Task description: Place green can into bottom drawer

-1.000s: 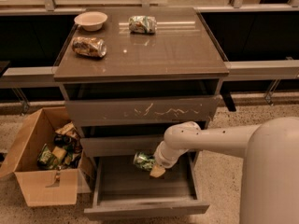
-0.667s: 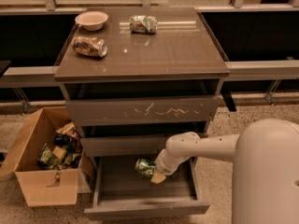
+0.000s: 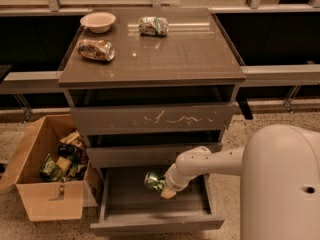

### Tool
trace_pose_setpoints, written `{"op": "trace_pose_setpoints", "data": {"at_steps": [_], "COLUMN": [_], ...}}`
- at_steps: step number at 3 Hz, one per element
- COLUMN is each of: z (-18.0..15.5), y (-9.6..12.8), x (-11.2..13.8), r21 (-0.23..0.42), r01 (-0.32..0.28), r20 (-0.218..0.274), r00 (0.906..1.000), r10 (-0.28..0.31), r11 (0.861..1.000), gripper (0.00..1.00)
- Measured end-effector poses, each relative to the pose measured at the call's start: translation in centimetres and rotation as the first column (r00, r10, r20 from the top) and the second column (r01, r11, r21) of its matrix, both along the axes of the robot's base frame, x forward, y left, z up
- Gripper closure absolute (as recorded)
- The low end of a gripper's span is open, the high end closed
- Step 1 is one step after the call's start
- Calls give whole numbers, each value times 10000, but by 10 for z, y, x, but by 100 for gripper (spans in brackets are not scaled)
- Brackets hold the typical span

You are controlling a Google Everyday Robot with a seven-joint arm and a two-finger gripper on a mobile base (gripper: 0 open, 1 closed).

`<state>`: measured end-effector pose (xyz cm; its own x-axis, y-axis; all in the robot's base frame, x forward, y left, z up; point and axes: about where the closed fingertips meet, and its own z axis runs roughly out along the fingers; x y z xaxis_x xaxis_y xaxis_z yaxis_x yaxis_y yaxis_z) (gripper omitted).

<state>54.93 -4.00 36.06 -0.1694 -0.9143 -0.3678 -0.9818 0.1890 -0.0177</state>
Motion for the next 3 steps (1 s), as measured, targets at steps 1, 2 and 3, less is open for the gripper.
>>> {"op": "trace_pose_setpoints", "data": {"at_steps": [1,2,3], "z": [-34,-66,-92], "y": [3,8,15], "x": [6,9,13], "r21": [53,471,1016], "r01": [8,119,63], "r20": [651,710,527], "r00": [9979,9974,9985], "r10": [-12,-153,-117], "r11": [10000,9988,9948], "gripper": [100,100,100]}}
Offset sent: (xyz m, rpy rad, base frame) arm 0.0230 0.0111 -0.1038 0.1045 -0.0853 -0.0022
